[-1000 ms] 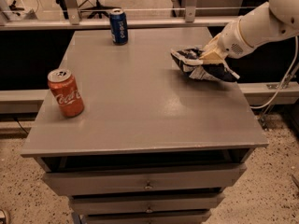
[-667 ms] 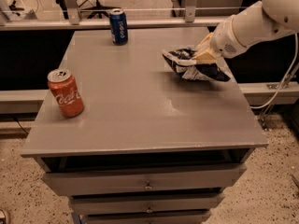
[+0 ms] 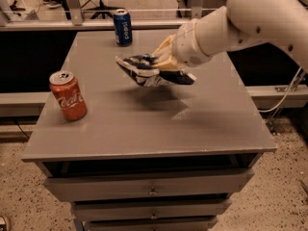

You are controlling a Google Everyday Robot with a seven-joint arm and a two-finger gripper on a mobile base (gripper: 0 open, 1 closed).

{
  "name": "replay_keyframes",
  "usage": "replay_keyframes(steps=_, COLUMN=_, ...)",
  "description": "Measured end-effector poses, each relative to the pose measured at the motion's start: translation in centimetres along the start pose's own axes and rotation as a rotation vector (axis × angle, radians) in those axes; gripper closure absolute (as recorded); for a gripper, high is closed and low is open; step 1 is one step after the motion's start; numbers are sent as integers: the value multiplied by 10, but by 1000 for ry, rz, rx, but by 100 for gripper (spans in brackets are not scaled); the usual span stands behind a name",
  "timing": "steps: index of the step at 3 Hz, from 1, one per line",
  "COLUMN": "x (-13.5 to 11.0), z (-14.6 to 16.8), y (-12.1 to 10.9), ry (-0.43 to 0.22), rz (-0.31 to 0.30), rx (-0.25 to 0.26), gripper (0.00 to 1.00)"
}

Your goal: Move blue chip bag near coke can

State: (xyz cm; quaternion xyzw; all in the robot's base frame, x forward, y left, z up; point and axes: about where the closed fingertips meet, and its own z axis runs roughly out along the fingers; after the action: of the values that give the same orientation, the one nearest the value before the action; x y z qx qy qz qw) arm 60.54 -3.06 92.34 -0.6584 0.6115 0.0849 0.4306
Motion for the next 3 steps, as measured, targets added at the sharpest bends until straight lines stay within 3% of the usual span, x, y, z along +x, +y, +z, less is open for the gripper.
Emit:
replay_keyframes(steps=1, x=-27, z=29, y=21, ry=-49, rz=-57, rx=-12, gripper=100)
replay_keyframes(steps=3, x=-54, z=78, y=50, ry=-110, rz=-72, rx=-37, gripper=100)
